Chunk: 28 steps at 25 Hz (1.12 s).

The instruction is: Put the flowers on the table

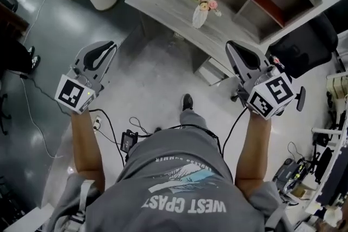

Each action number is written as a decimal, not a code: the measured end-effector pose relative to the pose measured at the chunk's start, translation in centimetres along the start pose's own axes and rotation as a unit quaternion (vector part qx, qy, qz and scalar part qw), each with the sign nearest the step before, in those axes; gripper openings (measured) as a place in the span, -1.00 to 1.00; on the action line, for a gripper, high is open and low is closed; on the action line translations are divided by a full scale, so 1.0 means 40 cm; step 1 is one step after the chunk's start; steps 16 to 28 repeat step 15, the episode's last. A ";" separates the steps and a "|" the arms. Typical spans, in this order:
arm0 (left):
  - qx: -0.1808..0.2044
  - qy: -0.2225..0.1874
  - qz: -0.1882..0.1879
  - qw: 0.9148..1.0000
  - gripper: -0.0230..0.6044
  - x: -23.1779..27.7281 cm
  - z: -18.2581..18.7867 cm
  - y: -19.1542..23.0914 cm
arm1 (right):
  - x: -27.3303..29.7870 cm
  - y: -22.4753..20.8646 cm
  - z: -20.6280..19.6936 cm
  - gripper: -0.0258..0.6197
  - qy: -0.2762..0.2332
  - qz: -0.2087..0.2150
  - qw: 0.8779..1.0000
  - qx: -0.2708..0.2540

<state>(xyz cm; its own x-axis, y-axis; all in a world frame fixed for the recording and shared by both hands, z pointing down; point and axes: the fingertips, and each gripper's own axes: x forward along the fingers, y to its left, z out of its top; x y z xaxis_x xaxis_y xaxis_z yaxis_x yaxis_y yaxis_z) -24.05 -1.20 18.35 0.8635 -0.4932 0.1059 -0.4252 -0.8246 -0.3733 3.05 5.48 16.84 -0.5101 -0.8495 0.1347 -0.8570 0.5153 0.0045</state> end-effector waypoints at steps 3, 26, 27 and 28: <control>-0.007 -0.004 -0.010 1.000 -0.78 -0.053 0.028 -0.049 | -0.047 0.058 0.021 -0.83 -0.007 -0.009 1.000 -0.002; -0.027 -0.038 -0.034 0.998 -0.78 -0.149 0.083 -0.154 | -0.146 0.178 -0.001 -0.84 -0.001 -0.033 0.999 0.009; -0.027 -0.038 -0.034 0.998 -0.78 -0.149 0.083 -0.154 | -0.146 0.178 -0.001 -0.84 -0.001 -0.033 0.999 0.009; -0.027 -0.038 -0.034 0.998 -0.78 -0.149 0.083 -0.154 | -0.146 0.178 -0.001 -0.84 -0.001 -0.033 0.999 0.009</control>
